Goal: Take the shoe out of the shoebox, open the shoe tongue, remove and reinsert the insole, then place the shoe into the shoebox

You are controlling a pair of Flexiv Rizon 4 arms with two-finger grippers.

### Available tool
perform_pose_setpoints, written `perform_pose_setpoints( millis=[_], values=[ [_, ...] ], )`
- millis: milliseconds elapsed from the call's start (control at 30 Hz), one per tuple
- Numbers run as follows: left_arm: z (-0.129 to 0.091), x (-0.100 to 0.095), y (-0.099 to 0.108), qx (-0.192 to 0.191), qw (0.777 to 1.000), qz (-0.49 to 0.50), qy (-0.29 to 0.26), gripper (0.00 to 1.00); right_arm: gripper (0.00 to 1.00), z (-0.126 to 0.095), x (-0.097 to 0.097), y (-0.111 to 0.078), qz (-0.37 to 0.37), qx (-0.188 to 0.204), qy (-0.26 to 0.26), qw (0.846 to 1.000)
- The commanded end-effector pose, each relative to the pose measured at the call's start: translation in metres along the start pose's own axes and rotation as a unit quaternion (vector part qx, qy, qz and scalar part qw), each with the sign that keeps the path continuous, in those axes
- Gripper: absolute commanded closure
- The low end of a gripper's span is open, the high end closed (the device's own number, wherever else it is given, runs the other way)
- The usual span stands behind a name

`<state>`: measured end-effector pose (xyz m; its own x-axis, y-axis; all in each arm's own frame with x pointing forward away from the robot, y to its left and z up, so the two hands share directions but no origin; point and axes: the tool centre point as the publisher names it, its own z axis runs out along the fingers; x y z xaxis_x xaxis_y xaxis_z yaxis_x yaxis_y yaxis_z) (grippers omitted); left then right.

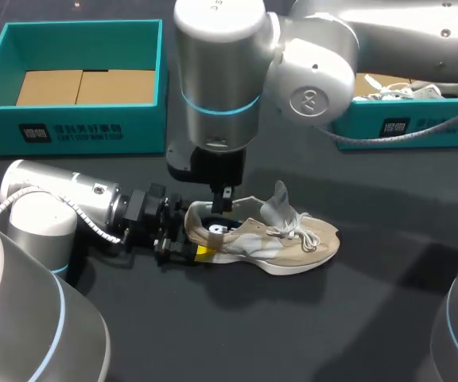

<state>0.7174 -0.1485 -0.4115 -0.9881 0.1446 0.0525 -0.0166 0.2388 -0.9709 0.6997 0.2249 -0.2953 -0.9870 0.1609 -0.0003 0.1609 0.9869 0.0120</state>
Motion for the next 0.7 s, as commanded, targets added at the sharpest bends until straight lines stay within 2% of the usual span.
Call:
perform_pose_setpoints(
  millis=[33,167,233,300,433,700],
  values=[
    [0.0,-0.001,0.002,0.0,1.0,0.0,0.0,1.0,1.0,0.001,0.0,-0.003,0.0,-0.003,0.0,1.0],
    [0.0,-0.001,0.002,0.0,1.0,0.0,0.0,1.0,1.0,0.001,0.0,-0.003,0.0,-0.003,0.0,1.0],
    [0.0,-0.001,0.002,0.0,1.0,0.0,0.0,1.0,1.0,0.009,-0.003,0.0,-0.027,-0.011,-0.002,1.0],
    [0.0,-0.001,0.002,0.0,1.0,0.0,0.0,1.0,1.0,0.016,-0.008,-0.001,-0.024,-0.004,0.0,1.0],
    [0.0,-0.001,0.002,0.0,1.0,0.0,0.0,1.0,1.0,0.025,-0.013,-0.004,-0.035,-0.02,0.004,0.999],
    [0.0,-0.001,0.002,0.0,1.0,0.0,0.0,1.0,1.0,0.041,-0.022,-0.009,-0.046,-0.024,0.007,0.999]
  ],
)
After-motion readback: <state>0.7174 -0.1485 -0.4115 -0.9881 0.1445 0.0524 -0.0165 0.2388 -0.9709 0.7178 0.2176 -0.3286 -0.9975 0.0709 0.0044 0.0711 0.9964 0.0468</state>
